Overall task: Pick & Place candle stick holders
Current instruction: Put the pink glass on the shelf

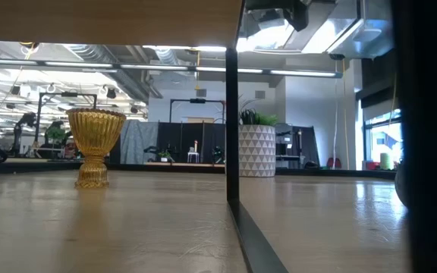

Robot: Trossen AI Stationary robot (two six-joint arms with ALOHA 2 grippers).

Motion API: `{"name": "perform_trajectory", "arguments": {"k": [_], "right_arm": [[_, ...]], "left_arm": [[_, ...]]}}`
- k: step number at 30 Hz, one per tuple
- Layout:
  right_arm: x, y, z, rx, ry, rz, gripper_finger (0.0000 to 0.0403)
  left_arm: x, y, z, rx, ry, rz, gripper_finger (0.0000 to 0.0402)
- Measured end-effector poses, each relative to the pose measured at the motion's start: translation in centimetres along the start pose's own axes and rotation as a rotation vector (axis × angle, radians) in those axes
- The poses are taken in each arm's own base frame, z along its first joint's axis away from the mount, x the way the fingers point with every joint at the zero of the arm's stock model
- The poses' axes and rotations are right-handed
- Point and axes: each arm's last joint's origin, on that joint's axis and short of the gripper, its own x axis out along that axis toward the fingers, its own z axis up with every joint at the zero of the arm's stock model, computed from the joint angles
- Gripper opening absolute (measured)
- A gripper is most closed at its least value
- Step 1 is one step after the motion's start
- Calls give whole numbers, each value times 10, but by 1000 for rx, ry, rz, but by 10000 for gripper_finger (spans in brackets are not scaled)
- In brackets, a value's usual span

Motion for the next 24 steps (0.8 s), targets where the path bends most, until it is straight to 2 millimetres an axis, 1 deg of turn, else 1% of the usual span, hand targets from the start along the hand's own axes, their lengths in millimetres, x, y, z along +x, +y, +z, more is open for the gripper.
{"name": "perform_trajectory", "arguments": {"k": [4, 8, 24], "right_arm": [[0, 0, 0, 0, 2, -1, 110], [0, 0, 0, 0, 2, -1, 110], [0, 1, -1, -1, 2, 2, 110]], "left_arm": [[-5, -4, 6, -4, -39, -6, 102], [-5, -6, 8, -19, -37, -5, 102], [-5, -8, 6, -54, 14, -30, 102]]}}
